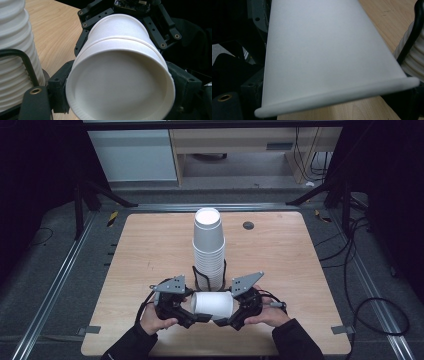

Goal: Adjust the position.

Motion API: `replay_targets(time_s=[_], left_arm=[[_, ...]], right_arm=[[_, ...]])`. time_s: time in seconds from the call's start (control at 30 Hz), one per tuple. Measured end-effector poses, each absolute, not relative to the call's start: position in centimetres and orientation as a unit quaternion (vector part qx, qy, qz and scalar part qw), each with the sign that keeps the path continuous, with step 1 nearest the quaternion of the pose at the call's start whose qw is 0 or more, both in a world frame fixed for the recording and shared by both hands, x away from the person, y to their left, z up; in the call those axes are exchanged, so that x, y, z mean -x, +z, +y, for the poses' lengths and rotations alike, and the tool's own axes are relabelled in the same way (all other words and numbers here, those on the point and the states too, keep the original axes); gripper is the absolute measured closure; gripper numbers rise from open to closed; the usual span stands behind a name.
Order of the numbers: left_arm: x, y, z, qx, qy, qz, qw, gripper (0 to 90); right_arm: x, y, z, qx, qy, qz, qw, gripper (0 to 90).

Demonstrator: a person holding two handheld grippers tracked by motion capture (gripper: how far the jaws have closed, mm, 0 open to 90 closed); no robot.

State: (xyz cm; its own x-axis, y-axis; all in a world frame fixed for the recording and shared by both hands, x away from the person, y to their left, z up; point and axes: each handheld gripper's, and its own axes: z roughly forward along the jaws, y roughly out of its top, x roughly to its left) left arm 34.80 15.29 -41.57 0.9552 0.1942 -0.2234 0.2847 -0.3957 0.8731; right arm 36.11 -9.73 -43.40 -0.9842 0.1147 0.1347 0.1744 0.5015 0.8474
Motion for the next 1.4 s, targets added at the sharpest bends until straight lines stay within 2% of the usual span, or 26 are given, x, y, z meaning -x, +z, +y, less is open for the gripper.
replay_targets(time_s=[0.1,0.13,0.27,0.47,0.83,1.27,1.4], left_arm=[[-34.8,-41.4,15.3,-0.842,-0.037,0.143,0.519,18.2],[-34.8,-41.3,15.4,-0.842,-0.034,0.143,0.519,14.8],[-34.8,-40.5,16.3,-0.842,-0.025,0.146,0.518,14.8],[-35.1,-40.4,17.1,-0.86,-0.007,0.153,0.486,13.0],[-35.6,-41.8,16.4,-0.888,-0.02,0.146,0.435,11.6],[-35.6,-42.5,15.9,-0.904,-0.031,0.138,0.405,14.9],[-35.5,-42.5,15.8,-0.904,-0.032,0.133,0.404,21.0]], right_arm=[[-36.1,-43.4,-9.8,0.083,-0.491,-0.867,0.03,9.4],[-36.2,-43.4,-9.9,0.084,-0.49,-0.867,0.029,9.4],[-36.2,-43.1,-10.3,0.086,-0.482,-0.872,0.015,9.4],[-36.7,-41.7,-10.7,0.074,-0.453,-0.888,-0.015,9.3],[-37.7,-40.3,-7.9,0.025,-0.357,-0.933,-0.026,9.2],[-37.3,-40.9,-4.9,-0.018,-0.281,-0.959,-0.023,9.1],[-37.2,-40.9,-4.6,-0.024,-0.279,-0.96,-0.027,8.9]])
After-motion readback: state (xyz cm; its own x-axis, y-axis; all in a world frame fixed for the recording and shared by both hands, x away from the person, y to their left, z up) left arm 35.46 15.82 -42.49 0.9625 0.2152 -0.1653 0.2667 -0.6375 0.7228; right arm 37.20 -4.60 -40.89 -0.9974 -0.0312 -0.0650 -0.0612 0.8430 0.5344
